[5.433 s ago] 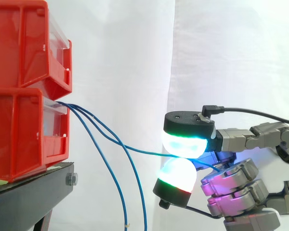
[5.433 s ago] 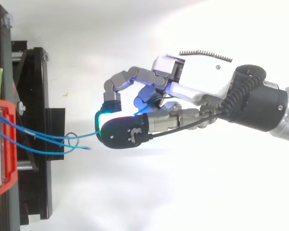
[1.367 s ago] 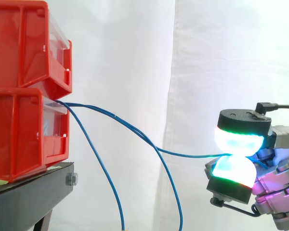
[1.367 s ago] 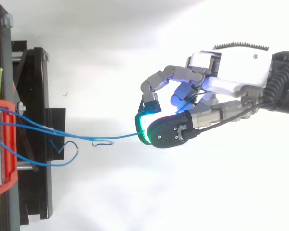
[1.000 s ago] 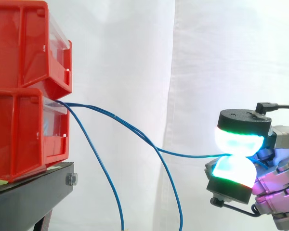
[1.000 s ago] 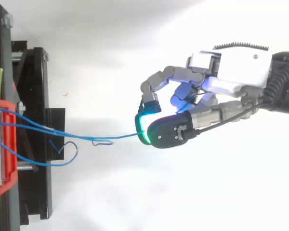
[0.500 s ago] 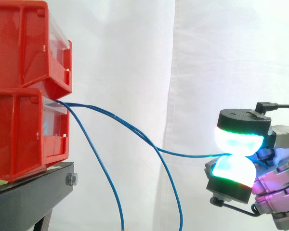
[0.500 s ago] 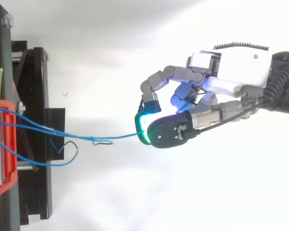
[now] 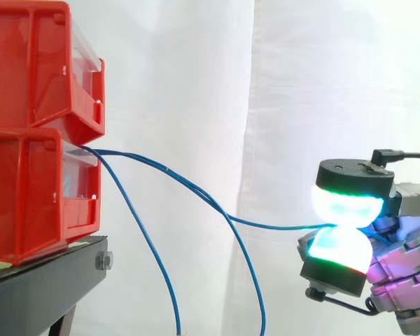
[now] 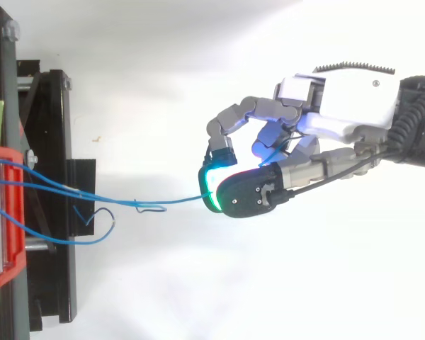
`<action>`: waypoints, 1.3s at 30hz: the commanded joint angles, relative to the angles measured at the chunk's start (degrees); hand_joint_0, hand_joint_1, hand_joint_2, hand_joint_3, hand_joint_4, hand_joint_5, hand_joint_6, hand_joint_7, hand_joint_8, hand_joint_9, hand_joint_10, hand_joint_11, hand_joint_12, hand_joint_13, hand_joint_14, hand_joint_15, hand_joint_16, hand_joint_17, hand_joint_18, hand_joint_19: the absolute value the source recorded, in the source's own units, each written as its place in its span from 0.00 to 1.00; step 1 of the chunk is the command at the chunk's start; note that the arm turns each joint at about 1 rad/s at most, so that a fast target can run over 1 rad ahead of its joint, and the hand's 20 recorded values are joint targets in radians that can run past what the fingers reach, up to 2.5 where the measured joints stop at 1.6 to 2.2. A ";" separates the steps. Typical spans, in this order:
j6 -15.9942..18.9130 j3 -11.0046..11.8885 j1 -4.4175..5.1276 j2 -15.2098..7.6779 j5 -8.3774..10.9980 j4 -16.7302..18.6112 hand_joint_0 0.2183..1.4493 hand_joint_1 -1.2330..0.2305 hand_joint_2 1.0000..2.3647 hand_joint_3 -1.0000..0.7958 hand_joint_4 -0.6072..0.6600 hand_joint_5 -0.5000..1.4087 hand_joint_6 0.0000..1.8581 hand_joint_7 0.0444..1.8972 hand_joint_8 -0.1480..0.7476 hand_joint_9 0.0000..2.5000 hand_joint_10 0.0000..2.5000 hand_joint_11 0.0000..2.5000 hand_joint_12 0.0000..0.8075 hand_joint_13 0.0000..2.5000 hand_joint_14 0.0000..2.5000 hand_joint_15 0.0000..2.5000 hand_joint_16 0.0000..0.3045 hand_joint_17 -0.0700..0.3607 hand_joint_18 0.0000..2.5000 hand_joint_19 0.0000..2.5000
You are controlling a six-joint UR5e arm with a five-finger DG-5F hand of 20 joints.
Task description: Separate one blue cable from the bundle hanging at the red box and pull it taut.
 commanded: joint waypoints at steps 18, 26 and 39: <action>0.00 0.06 0.03 -0.03 -0.07 0.00 0.39 0.31 0.02 0.53 0.38 0.17 0.47 0.76 0.51 0.45 0.76 0.74 0.47 0.40 1.00 0.63 0.14 0.39 0.55 0.58; 0.00 0.06 0.03 -0.03 0.01 0.00 0.39 0.31 0.02 0.54 0.38 0.17 0.47 0.76 0.51 0.45 0.76 0.72 0.47 0.40 1.00 0.62 0.14 0.39 0.55 0.58; 0.00 -0.03 0.03 0.05 0.01 0.00 0.40 0.31 0.02 0.54 0.36 0.17 0.47 0.77 0.51 0.45 0.76 0.72 0.47 0.40 1.00 0.63 0.14 0.39 0.55 0.57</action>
